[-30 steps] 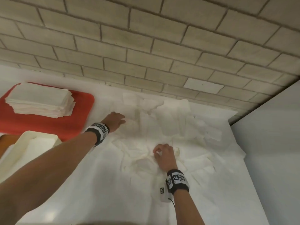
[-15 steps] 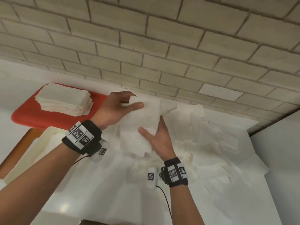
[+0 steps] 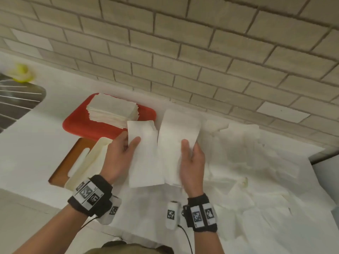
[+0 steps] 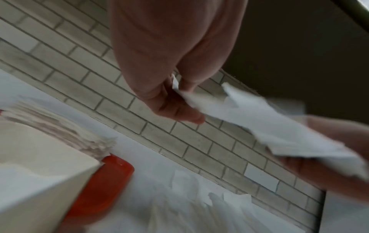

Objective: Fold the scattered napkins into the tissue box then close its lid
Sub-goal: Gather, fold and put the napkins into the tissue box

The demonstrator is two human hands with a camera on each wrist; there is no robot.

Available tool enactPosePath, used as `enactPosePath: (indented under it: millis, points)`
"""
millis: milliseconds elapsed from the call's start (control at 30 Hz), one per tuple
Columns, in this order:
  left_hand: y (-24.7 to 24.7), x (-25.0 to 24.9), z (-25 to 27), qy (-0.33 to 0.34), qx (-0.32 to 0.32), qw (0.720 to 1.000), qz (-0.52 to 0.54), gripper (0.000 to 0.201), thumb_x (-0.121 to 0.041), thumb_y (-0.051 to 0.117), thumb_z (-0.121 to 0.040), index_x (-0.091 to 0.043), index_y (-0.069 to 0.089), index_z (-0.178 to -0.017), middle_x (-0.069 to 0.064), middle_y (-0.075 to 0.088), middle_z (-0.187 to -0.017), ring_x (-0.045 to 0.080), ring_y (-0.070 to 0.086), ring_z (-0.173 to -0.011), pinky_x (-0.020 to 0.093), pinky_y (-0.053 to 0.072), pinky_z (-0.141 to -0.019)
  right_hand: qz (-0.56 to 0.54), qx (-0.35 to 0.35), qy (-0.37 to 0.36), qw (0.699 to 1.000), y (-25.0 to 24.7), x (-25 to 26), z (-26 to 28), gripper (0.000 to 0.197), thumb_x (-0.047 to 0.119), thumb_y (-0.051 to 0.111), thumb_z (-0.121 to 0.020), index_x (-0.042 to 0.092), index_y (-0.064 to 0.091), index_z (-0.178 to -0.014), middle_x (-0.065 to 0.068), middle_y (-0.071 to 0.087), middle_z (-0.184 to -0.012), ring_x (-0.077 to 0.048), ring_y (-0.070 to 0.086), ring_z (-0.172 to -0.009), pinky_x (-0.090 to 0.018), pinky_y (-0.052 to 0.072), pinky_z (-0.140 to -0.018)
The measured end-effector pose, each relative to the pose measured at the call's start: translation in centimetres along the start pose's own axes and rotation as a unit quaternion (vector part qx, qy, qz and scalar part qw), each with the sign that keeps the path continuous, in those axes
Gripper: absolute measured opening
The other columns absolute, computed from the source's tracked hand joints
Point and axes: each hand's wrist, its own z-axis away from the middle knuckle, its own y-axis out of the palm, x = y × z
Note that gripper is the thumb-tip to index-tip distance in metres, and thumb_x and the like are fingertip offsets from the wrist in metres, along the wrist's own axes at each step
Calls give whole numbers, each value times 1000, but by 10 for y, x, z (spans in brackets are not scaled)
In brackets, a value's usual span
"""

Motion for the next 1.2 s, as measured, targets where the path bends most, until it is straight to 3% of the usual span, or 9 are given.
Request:
enactPosePath:
  millis: [167,300,567,633,800,900,1000,1100,1200]
  points:
    - [-59,3,10,-38,79,990,111,32,-34,58,-111,-25,60,-141,-3,74,-133,21,73,-120,56,58,-103,-111,38,-74,990,28,69,33,19,23,56,-113,22,66,-129,8,77,-126,-14,74,-117,-31,63,-93]
    - [-86,-7,24,-42,124,976,173,36,-28,49,-115,-36,56,-148,-8,70,-141,12,69,-124,41,54,-102,29,83,-48,995,86,49,61,16,37,57,-112,29,64,-124,22,75,-115,-3,73,-102,-32,60,-86]
    - [-128,10,40,-120,123,955,243,55,-57,30,-113,-29,61,-148,-2,72,-141,22,67,-132,56,47,-117,132,21,-77,988,153,15,108,16,31,43,-117,24,56,-113,19,70,-91,-2,67,-82,-16,47,-67]
    - [-131,14,43,-104,134,959,226,51,-54,38,-113,-27,58,-151,-2,71,-142,22,67,-132,55,48,-115,144,24,-89,985,167,17,115,18,32,40,-117,24,56,-115,15,68,-93,-5,66,-85,-24,51,-73]
    - [-131,27,42,-64,126,973,184,41,-38,50,-114,-27,56,-152,-6,70,-142,20,66,-133,54,49,-116,185,-10,-83,979,191,11,124,48,51,35,-114,35,30,-159,10,37,-150,-7,35,-134,-35,37,-116]
    - [-133,31,34,-70,145,975,152,38,-41,53,-112,-29,60,-147,-6,73,-136,20,69,-128,55,54,-111,39,55,-24,997,201,6,128,57,51,45,-113,47,16,-161,7,40,-162,-8,49,-143,-42,51,-115]
    - [-142,38,14,-62,121,982,127,39,-45,53,-112,-31,58,-147,-8,73,-135,19,71,-123,55,57,-106,2,33,24,999,201,-7,133,66,35,62,-109,49,18,-156,-4,73,-121,-13,76,-98,-38,64,-85]
    - [-151,47,-11,-54,124,990,34,43,-56,50,-108,-30,52,-144,-7,71,-132,20,70,-119,54,57,-103,68,24,15,997,200,-24,137,43,19,67,-105,44,50,-136,0,69,-78,-7,63,-64,-21,51,-62]
    - [-156,70,-25,-58,110,985,-116,51,-51,49,-110,-19,38,-148,3,64,-134,27,64,-120,43,50,-99,178,43,60,981,216,-43,128,22,10,64,-105,27,69,-117,6,68,-79,-5,62,-68,-18,50,-70]
